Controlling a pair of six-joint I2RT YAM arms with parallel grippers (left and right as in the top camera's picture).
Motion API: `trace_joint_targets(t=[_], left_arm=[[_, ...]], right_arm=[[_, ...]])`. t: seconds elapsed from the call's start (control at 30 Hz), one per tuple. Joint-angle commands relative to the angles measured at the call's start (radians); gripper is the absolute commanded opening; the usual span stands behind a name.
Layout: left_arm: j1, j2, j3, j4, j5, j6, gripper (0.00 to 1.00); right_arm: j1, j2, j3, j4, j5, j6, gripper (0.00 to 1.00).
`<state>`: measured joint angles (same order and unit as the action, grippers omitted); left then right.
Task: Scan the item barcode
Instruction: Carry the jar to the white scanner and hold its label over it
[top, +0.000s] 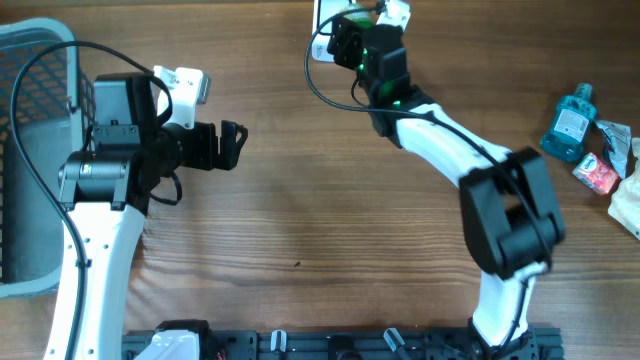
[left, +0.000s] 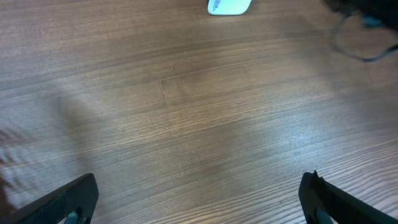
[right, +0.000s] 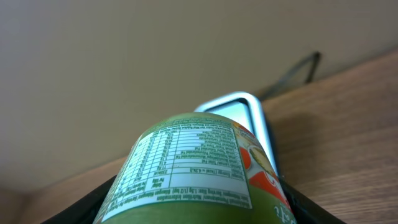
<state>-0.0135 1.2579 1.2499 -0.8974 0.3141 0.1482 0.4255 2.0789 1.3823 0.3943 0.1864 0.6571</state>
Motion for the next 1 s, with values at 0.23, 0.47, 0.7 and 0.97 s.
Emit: trace_joint_targets(t=[0.23,0.47,0.7,0.97], left_arm=[[0.005,0.001,0.014,0.002,0.018,-0.002,1.00],[0.005,0.001,0.014,0.002,0.018,-0.002,1.00],[0.005,0.001,0.014,0.002,0.018,-0.002,1.00],[0.005,0.001,0.014,0.002,0.018,-0.002,1.00]], right_arm=[[-0.010,0.229,0.234,0.119,0.127,-0.352,0.62],[-0.010,0.338,0.413,0.060,0.127,-0.478,0.62],[-0.010,0.378,0.424,0.077,0.104,-0.563,0.62],[-0.008,0.387,0.425,0.086,0.082,-0.593,0.62]])
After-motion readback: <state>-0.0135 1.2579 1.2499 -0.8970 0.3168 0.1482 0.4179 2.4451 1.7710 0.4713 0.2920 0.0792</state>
